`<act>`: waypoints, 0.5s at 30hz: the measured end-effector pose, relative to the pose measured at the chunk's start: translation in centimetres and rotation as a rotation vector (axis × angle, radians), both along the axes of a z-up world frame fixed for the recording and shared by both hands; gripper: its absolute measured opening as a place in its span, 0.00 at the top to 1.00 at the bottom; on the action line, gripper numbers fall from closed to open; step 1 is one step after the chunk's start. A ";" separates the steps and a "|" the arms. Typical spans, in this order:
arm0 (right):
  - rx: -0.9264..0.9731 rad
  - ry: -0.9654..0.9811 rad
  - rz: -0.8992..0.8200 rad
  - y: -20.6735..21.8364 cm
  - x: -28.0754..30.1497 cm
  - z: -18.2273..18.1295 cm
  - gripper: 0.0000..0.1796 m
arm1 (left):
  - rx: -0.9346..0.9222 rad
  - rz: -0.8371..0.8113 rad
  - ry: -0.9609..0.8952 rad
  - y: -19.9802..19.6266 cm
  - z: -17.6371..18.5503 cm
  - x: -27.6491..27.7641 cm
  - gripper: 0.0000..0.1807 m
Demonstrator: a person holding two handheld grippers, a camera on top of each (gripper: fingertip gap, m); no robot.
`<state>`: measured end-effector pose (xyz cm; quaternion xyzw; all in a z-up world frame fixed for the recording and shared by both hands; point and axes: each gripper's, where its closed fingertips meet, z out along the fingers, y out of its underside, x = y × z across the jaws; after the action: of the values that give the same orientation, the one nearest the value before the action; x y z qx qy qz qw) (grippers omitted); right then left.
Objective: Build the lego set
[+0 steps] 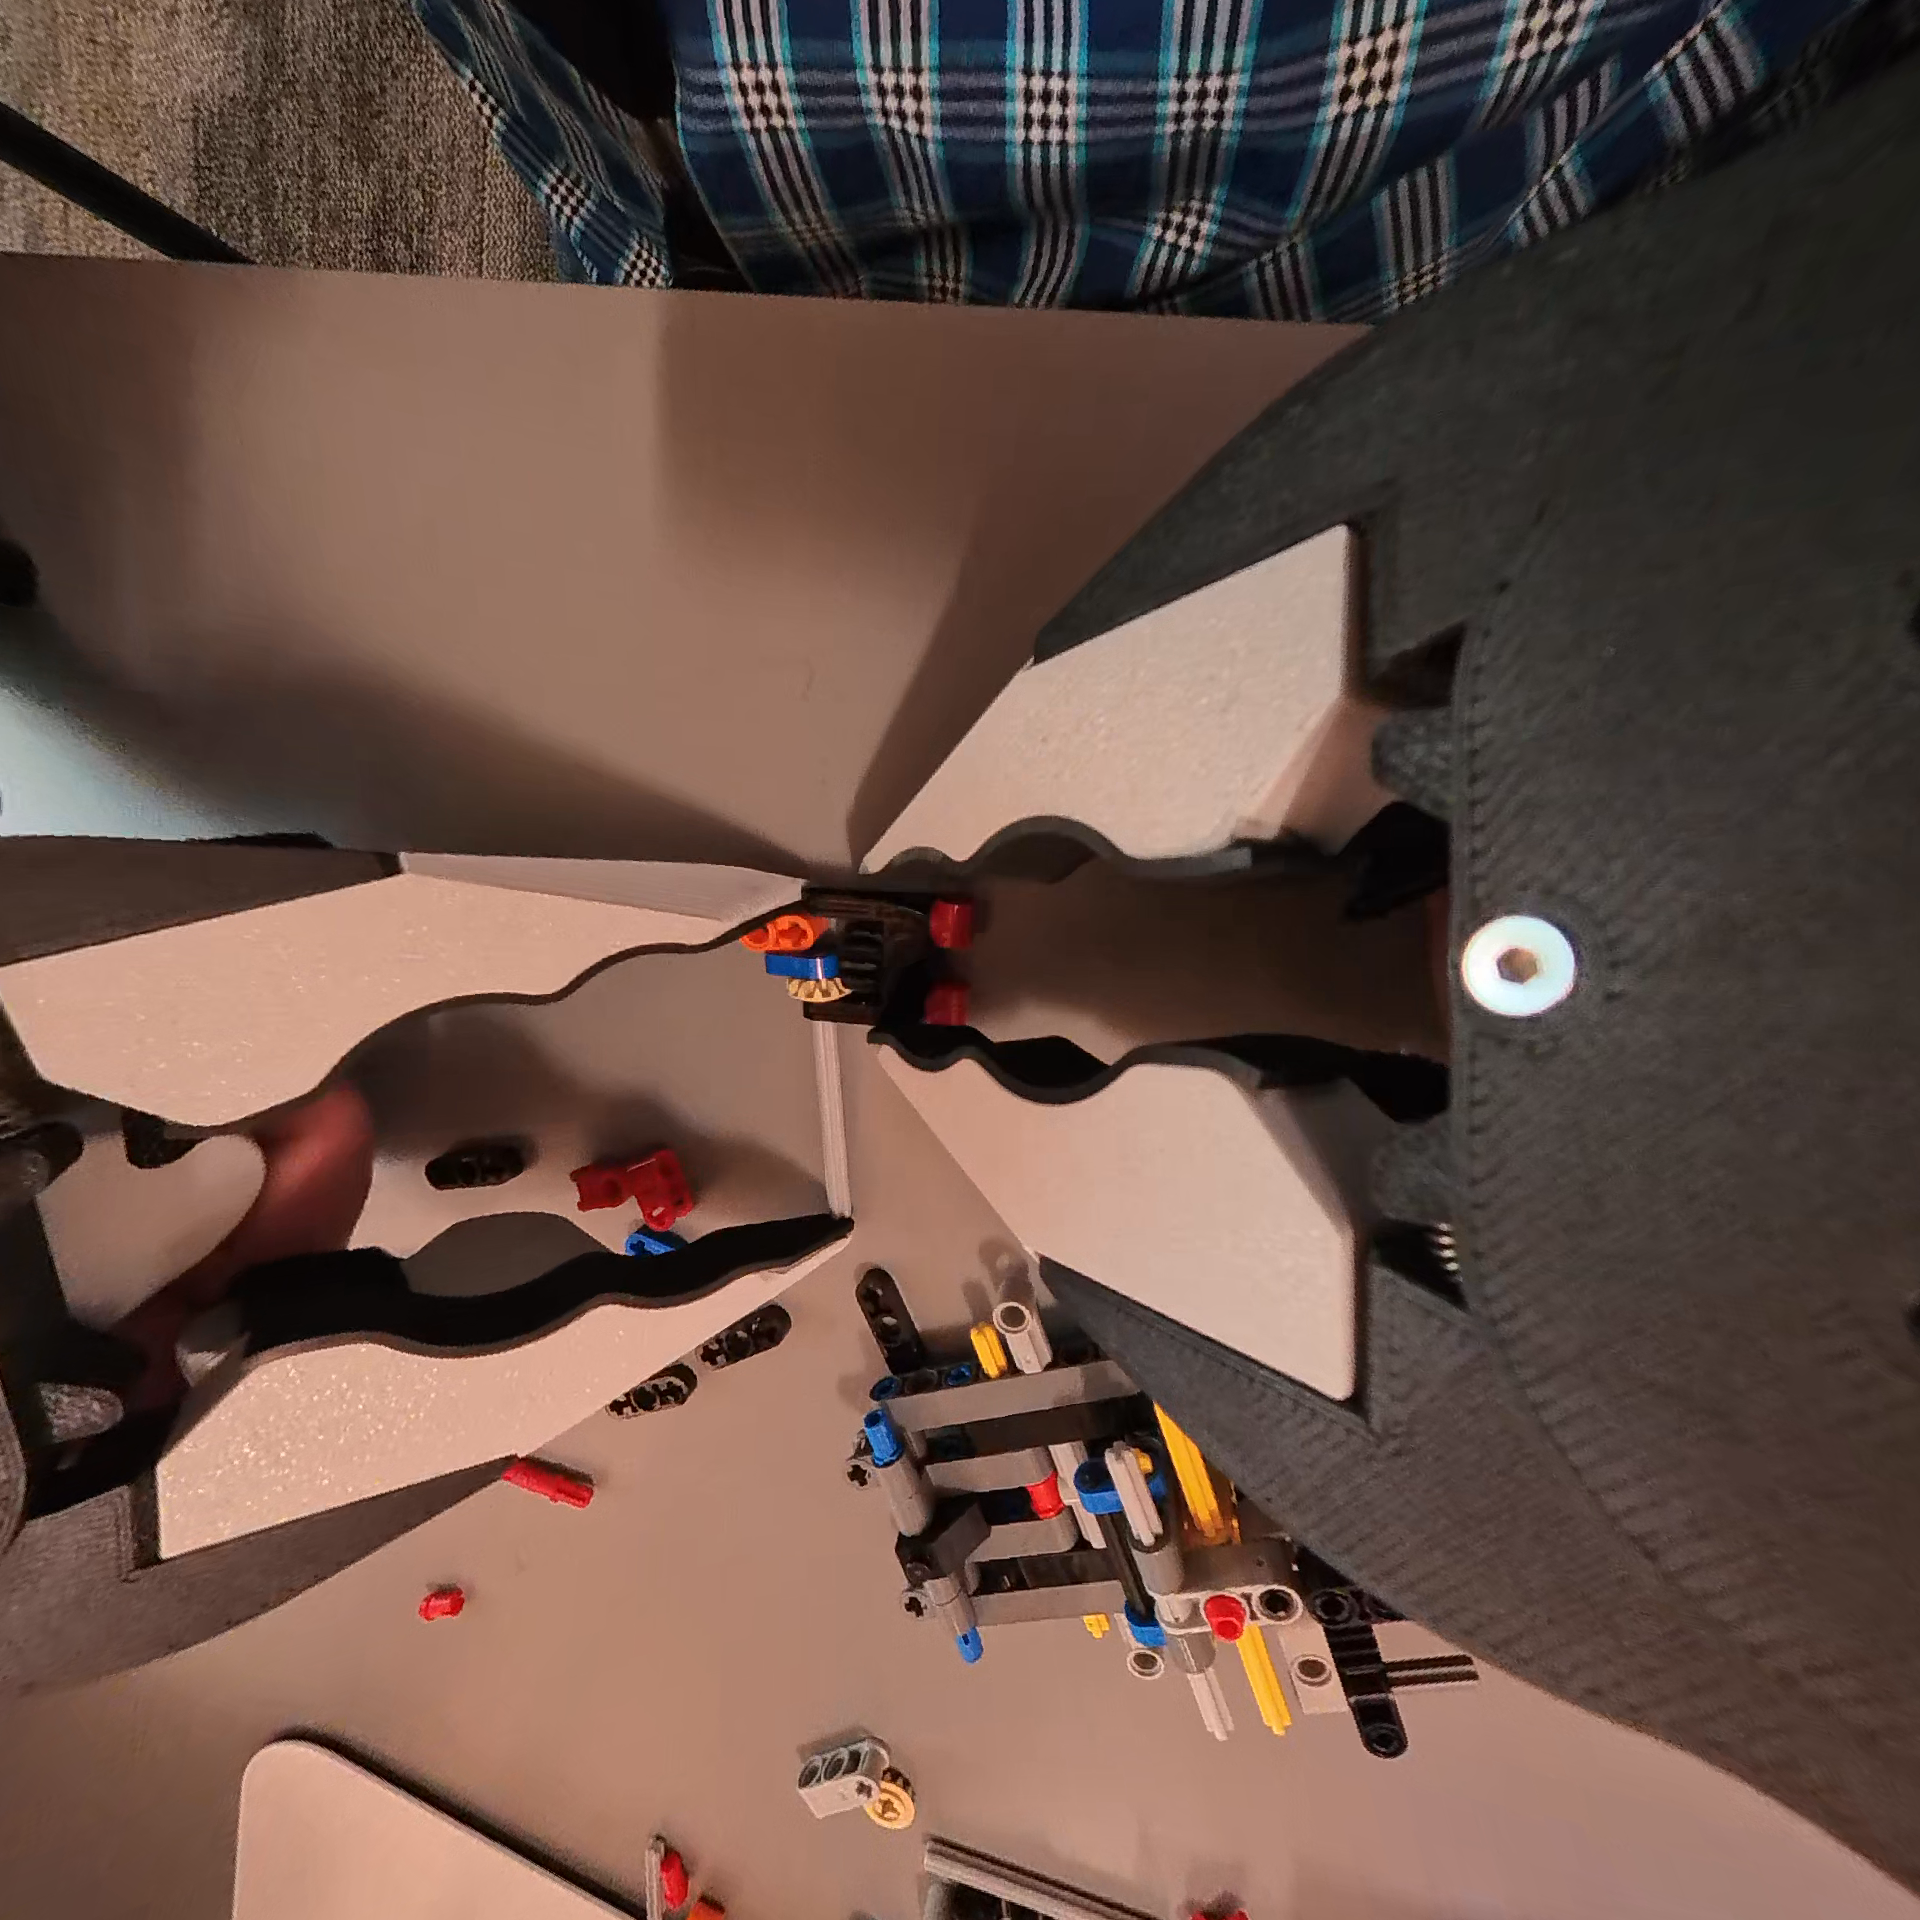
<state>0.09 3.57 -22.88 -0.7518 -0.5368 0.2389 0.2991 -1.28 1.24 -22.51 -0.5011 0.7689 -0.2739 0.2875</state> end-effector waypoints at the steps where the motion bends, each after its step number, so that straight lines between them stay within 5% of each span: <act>1: -0.001 0.006 0.001 0.0 0.0 0.0 0.65 | 0.000 -0.001 -0.001 0.0 0.0 0.0 0.87; 15: 0.019 0.009 -0.008 -0.1 0.0 0.0 0.66 | -0.005 0.003 -0.004 -0.2 0.0 -0.2 0.87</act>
<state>0.12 3.45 -22.93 -0.7501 -0.5347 0.2361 0.3094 -1.43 1.00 -22.47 -0.5022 0.7670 -0.2763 0.2883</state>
